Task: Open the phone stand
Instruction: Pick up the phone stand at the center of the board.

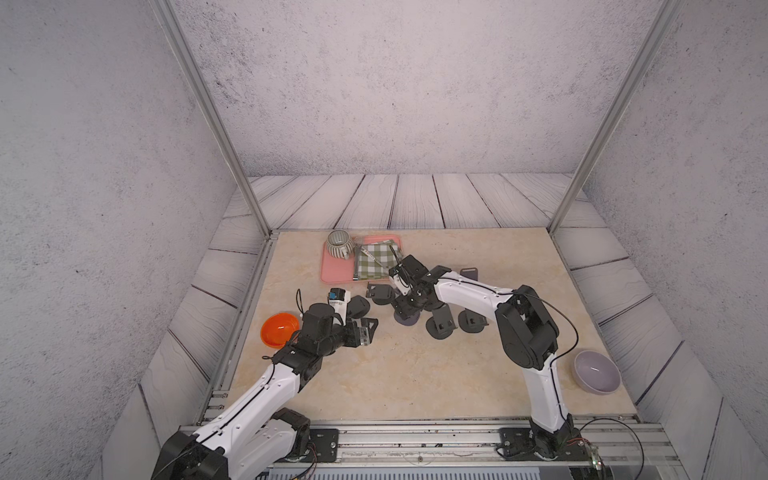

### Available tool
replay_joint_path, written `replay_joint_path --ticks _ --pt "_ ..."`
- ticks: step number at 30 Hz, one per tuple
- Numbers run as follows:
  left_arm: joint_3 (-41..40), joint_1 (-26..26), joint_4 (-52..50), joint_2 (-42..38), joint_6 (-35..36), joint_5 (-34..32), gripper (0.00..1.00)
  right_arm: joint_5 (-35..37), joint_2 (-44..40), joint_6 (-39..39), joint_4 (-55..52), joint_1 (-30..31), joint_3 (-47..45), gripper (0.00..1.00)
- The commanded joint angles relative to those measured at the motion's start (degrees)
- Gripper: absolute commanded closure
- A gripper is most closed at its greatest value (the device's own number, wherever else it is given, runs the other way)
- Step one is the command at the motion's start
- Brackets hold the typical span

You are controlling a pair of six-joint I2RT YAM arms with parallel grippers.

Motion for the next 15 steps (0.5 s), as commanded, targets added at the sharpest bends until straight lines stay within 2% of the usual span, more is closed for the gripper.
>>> replay_joint_path --ticks 1,2,6,15 --pt "-0.8 -0.1 0.9 -0.8 0.7 0.2 0.02 0.9 0.4 0.1 -0.9 0.2 0.8 0.29" --pt "-0.9 -0.1 1.1 -0.8 0.7 0.3 0.01 0.9 0.3 0.2 -0.9 0.2 0.7 0.34" --pt "-0.8 -0.1 1.4 -0.2 0.5 0.7 0.02 1.3 -0.4 0.9 -0.9 0.2 -0.2 0.44" --pt "-0.4 -0.1 1.6 0.3 0.6 1.8 0.02 1.7 -3.3 2.1 -2.3 0.2 -0.4 0.45"
